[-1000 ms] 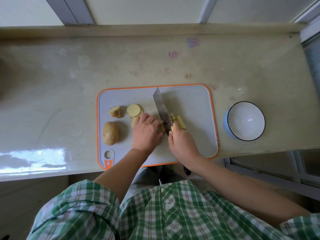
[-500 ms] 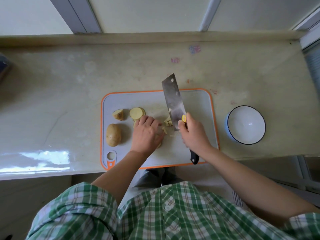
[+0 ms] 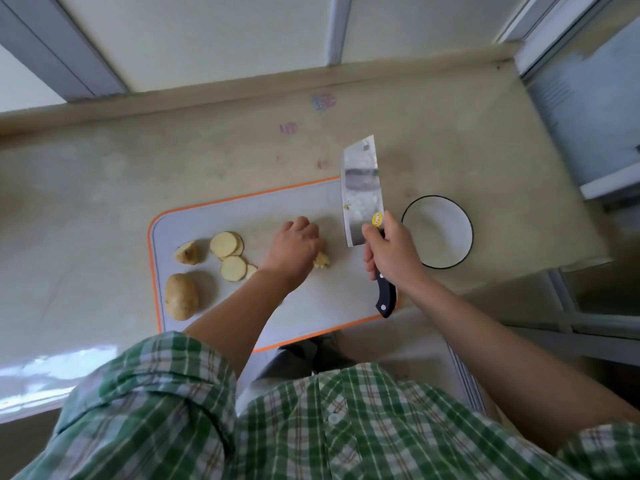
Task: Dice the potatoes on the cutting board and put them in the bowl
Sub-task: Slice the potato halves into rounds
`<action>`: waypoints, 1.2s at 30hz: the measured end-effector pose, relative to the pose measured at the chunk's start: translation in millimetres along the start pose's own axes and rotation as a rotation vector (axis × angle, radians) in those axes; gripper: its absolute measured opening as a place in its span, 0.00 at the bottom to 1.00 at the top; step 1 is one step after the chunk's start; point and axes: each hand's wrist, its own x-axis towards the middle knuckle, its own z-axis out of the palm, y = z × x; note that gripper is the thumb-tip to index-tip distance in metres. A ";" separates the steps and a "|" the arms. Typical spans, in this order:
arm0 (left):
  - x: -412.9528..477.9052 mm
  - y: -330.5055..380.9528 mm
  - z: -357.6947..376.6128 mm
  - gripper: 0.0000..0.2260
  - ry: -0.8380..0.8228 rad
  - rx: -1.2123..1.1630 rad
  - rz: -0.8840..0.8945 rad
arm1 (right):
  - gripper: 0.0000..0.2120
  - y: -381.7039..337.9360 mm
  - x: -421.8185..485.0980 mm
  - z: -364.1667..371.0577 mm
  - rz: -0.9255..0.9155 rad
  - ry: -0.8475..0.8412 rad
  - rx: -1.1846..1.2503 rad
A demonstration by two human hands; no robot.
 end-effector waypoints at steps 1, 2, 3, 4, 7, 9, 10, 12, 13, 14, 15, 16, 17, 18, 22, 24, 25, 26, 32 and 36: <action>1.8 -1.9 -0.1 0.12 0.001 0.038 0.023 | 0.09 0.5 0.4 -1.4 -0.002 -0.003 -0.001; 3.6 -3.1 -0.7 0.12 0.005 0.074 0.043 | 0.09 0.7 0.7 -2.7 -0.004 -0.005 -0.004; 4.8 -3.2 -2.7 0.12 0.002 0.108 0.065 | 0.10 0.7 1.1 -3.9 -0.004 -0.008 -0.008; 6.1 -2.8 -3.8 0.11 -0.009 0.136 0.085 | 0.10 0.6 1.4 -4.8 -0.003 -0.011 -0.010; 9.5 1.1 -3.2 0.10 -0.082 0.213 0.129 | 0.10 -0.6 2.1 -6.3 0.001 -0.022 -0.017; 10.9 0.1 -3.8 0.12 -0.118 0.268 0.144 | 0.10 -1.7 2.4 -6.4 0.002 -0.033 -0.024; 11.3 0.2 -5.4 0.12 -0.124 0.290 0.155 | 0.10 -2.1 2.7 -6.4 0.003 -0.037 -0.024; 12.2 0.6 -5.3 0.13 -0.141 0.319 0.172 | 0.09 -2.8 3.2 -6.3 0.005 -0.043 -0.028; 11.3 0.0 -4.1 0.13 -0.151 0.333 0.174 | 0.09 -3.3 3.3 -6.3 0.005 -0.046 -0.030; 9.2 0.2 -2.1 0.12 -0.150 0.354 0.181 | 0.09 -3.9 3.5 -6.2 0.005 -0.049 -0.032; 7.5 0.3 -0.8 0.11 -0.152 0.384 0.181 | 0.09 -4.3 3.3 -6.7 0.007 -0.052 -0.034; 6.7 0.1 0.7 0.10 -0.160 0.398 0.167 | 0.10 -4.7 3.4 -7.1 0.009 -0.054 -0.033; 6.9 -0.6 2.9 0.09 -0.134 0.402 0.164 | 0.10 -5.0 3.5 -7.7 0.011 -0.055 -0.031; 7.4 -0.7 4.0 0.09 -0.088 0.376 0.160 | 0.10 -5.1 3.7 -8.3 0.012 -0.056 -0.028; 8.8 2.8 1.9 0.09 -0.074 0.063 0.006 | 0.07 -5.7 4.1 -9.9 0.018 -0.052 -0.013; 10.5 1.9 -1.4 0.11 -0.031 -0.111 -0.106 | 0.08 -5.2 4.1 -11.4 0.017 -0.045 -0.009; 10.1 0.6 -2.8 0.13 -0.003 -0.231 -0.168 | 0.08 -4.9 3.9 -12.0 0.015 -0.042 -0.006; 9.4 -1.9 -4.0 0.12 0.019 -0.387 -0.244 | 0.09 -5.0 4.1 -12.0 0.013 -0.038 -0.005; 3.0 -5.1 -13.5 0.07 0.082 -1.339 -0.561 | 0.09 -1.9 2.5 -6.0 0.017 -0.063 -0.036; -8.2 -9.1 -12.4 0.09 0.173 -1.639 -0.663 | 0.08 1.7 1.8 4.0 0.020 -0.101 -0.054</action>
